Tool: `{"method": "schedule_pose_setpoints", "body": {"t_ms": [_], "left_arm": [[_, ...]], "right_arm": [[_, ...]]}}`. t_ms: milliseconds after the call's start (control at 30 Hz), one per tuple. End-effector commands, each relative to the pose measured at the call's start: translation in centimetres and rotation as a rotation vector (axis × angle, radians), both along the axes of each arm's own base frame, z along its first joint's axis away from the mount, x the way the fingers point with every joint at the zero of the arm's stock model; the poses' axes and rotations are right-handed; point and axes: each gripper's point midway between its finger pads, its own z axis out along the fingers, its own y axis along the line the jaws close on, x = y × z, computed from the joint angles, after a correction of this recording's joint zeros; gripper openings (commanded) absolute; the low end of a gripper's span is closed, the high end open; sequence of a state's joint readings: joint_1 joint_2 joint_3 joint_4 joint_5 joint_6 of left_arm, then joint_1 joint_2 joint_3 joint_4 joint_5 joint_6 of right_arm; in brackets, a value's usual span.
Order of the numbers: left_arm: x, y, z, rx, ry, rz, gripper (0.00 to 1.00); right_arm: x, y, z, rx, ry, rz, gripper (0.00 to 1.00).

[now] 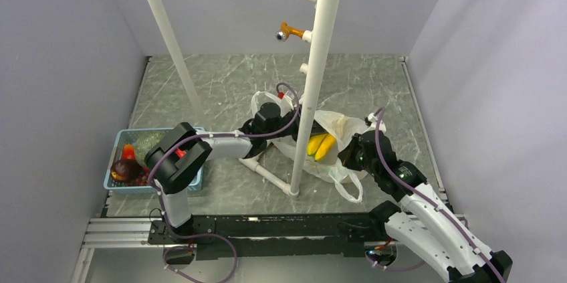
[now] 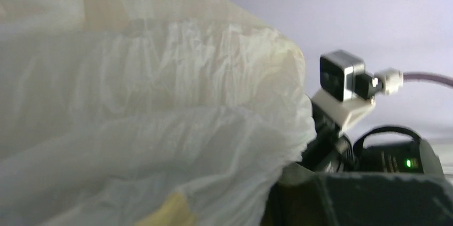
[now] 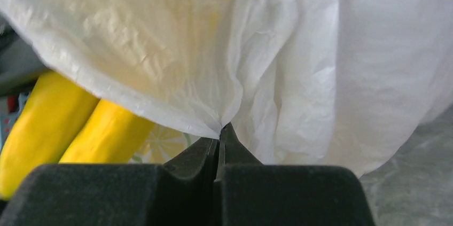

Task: Take the fake fruits out of the plastic bag
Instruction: Take out the fake fruit from the plastic bag.

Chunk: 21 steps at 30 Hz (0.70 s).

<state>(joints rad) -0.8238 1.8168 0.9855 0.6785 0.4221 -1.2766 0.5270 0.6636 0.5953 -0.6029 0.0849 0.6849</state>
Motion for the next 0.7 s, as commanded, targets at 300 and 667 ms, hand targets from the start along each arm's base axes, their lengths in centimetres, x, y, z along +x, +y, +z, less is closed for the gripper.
{"method": "schedule_pose_setpoints", "body": {"t_ms": [300, 667], "left_arm": [[-7.2, 6.5, -1.3, 0.371, -0.018, -0.085, 0.00], [-7.8, 9.8, -1.1, 0.564, -0.154, -0.009, 0.00]], "right_arm": [[3.6, -4.2, 4.7, -0.109, -0.171, -0.246, 0.00], [3.8, -4.7, 4.2, -0.135, -0.164, -0.271, 0.00]]}}
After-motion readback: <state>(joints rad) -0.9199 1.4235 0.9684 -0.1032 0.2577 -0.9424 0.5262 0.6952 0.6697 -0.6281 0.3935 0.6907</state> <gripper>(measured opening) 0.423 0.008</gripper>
